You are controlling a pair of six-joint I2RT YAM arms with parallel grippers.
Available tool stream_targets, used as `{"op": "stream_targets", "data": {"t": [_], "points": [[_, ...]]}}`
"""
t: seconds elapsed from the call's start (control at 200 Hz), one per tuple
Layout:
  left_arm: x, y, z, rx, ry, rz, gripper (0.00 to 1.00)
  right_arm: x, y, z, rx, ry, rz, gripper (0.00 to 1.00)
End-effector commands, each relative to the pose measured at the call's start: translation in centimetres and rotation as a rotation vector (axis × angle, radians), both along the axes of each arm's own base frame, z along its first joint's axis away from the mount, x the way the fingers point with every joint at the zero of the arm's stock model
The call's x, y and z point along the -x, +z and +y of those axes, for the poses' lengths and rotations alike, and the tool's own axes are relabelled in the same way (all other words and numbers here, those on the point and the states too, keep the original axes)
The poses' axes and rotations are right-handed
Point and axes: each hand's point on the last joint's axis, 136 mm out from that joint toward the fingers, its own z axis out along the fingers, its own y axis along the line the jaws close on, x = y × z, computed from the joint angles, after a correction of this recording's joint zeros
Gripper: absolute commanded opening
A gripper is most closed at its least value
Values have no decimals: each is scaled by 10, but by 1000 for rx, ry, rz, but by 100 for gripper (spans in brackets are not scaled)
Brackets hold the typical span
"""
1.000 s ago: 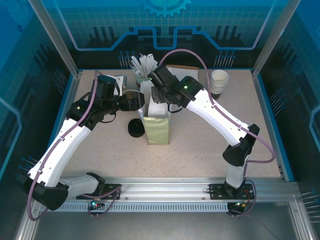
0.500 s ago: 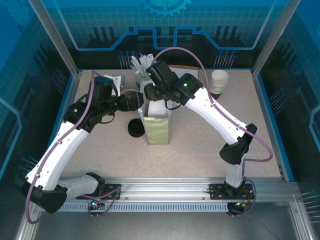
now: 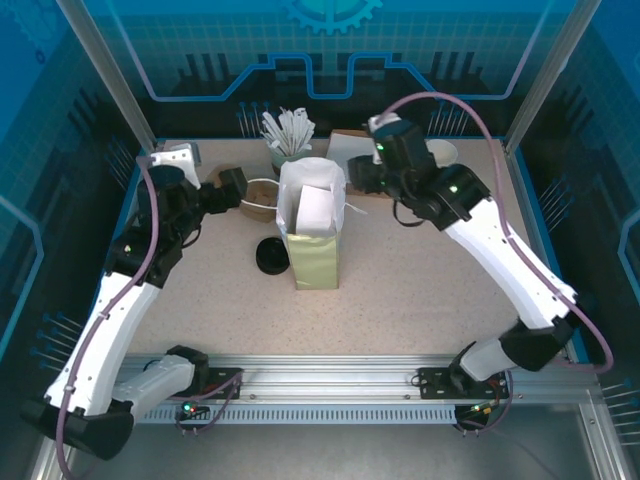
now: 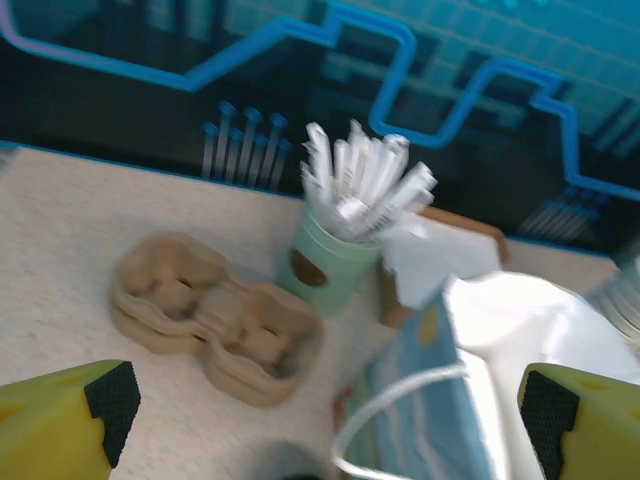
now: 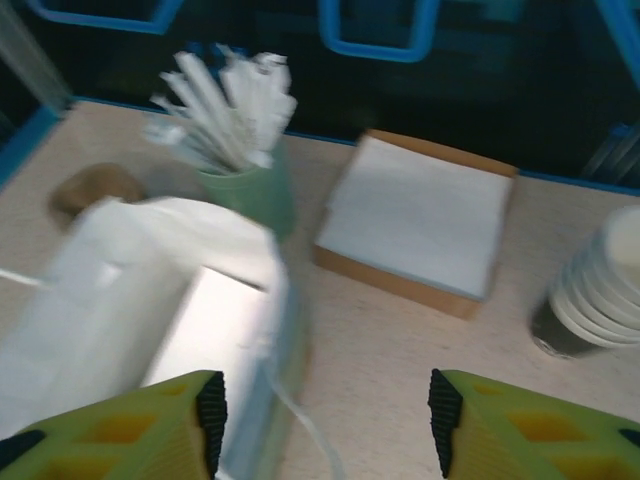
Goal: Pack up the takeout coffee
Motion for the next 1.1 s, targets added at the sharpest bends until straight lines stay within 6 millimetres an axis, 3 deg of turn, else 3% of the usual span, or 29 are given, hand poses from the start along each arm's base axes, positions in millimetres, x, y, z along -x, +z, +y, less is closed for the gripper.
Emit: {"op": "stream_targets", "data": {"t": [0.0, 0.14, 0.21, 0.315, 0.445, 0.615, 0.785, 0.885, 1.091], "points": [[-8, -2, 33, -77, 140, -113, 99, -3, -5, -47, -15, -124, -68, 61], [-12, -46, 57, -143, 232, -166, 99, 0, -43, -112, -45, -275, -60, 68], [-14, -72, 66, -152, 266, -160, 99, 2, -65, -143, -31, -349, -64, 76], [-16, -112, 77, -143, 308, -119, 99, 5, -93, -177, -5, -426, -69, 87], [-22, -152, 82, -178, 321, -91, 99, 5, -128, -205, 29, -486, -90, 96], [-29, -201, 86, -190, 331, -34, 99, -9, -178, -216, 93, -463, -81, 100], [-36, -226, 84, -223, 306, 3, 99, -22, -217, -214, 129, -421, -65, 100], [-39, -229, 82, -237, 287, -11, 99, -26, -230, -210, 115, -390, -95, 100], [-47, -234, 83, -238, 258, -45, 99, -40, -232, -201, 118, -324, -182, 100]]}}
